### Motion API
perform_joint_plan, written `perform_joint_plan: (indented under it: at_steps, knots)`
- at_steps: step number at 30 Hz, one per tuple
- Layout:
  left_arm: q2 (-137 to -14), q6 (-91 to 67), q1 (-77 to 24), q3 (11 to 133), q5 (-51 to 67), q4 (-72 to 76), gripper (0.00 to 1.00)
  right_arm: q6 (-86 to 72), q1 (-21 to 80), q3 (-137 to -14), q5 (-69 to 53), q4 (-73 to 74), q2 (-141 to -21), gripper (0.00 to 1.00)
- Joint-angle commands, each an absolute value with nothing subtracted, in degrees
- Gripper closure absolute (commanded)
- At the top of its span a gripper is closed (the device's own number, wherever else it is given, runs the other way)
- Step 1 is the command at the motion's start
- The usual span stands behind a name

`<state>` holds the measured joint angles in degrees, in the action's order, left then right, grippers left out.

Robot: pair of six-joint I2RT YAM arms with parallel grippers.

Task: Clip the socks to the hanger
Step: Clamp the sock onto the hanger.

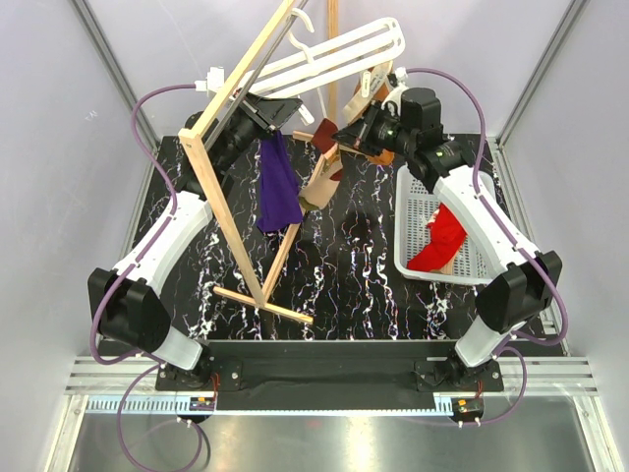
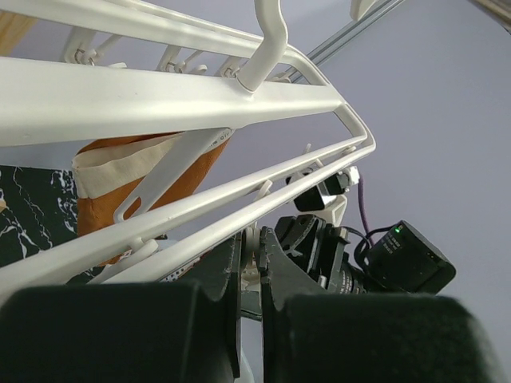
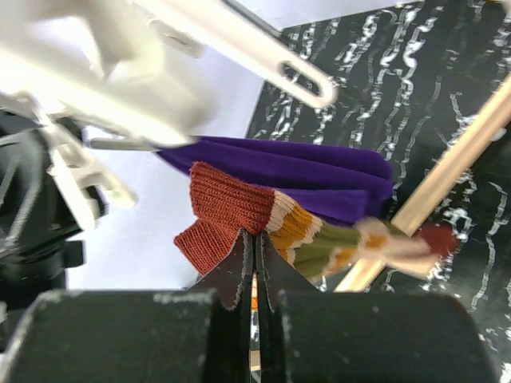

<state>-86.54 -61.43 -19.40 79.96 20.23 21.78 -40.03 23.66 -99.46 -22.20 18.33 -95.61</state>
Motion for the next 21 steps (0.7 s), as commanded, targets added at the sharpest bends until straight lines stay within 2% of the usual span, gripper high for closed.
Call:
perform_joint_plan:
  at_steps: [1,21]
  knots:
    - [-86.4,-61.8,-19.7,79.0,24.5,23.6,1.00,-41.5,25.0,-103.0,-23.6,16.0,-95.8,1.00]
    - [-86.7,-60.9,-19.7,79.3,24.0,23.6,1.00,-43.3,27.3,-104.2,-24.6,15.6,-95.7,1.00]
